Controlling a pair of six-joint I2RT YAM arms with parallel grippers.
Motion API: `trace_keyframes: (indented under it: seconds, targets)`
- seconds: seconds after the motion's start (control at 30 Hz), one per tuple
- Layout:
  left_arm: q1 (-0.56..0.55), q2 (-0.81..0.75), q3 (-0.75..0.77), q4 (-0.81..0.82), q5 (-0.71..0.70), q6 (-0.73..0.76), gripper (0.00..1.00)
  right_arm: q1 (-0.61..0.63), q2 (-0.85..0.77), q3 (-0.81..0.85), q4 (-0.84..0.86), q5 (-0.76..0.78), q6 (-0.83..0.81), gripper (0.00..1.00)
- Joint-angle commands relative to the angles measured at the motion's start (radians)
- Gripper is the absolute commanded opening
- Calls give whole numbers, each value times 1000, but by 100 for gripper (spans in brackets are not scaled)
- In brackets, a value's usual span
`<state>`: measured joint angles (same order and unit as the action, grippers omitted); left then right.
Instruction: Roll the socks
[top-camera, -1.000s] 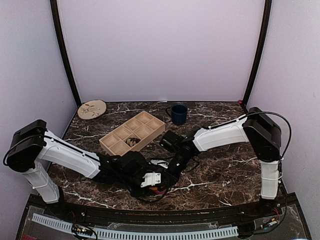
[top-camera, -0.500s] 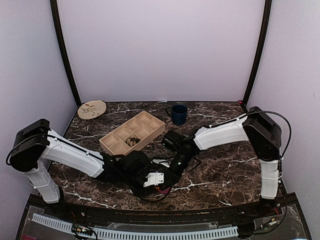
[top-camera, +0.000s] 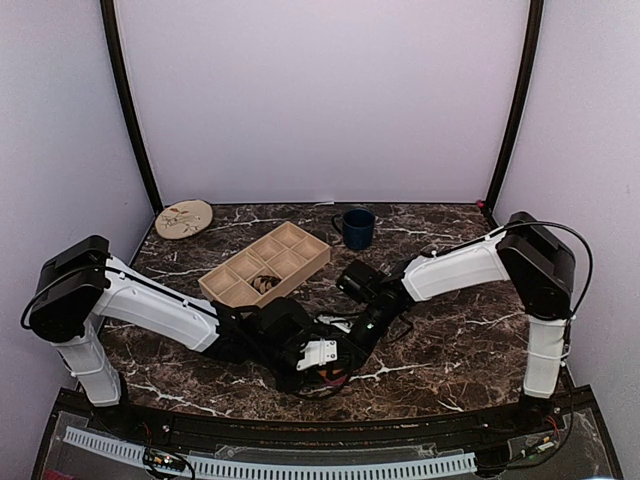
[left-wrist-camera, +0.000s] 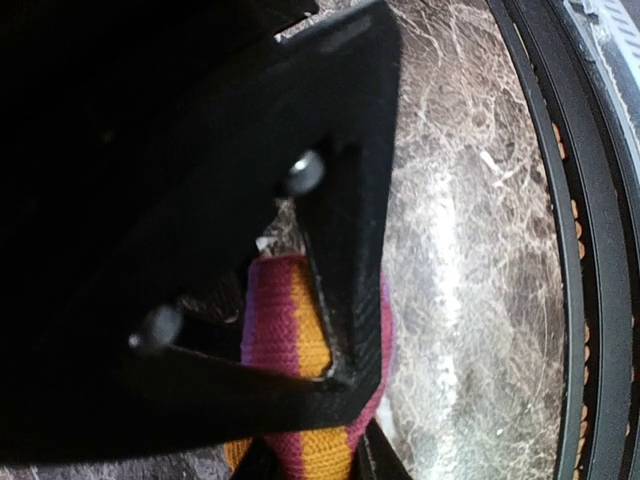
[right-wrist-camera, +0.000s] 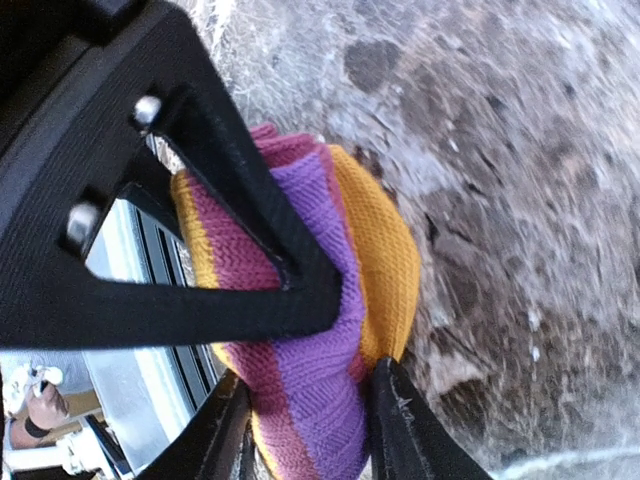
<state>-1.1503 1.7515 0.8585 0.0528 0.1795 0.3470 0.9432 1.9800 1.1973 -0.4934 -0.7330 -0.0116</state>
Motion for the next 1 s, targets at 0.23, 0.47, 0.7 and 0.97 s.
trace_keyframes:
  seconds: [0.23,0.47,0.7,0.97]
  targets:
    - [-9,71,-19,-162,71,-146,1,-32,-153,-187,208,69,136,49]
    - [-9,59,-17,-170,66,-203,0,-68,-246,-266,278,149,197,51]
    - [-7,47,8,-169,43,-287,0,-95,-321,-296,302,302,253,52]
    - [39,-7,80,-198,-54,-413,0,-110,-377,-312,322,436,286,52]
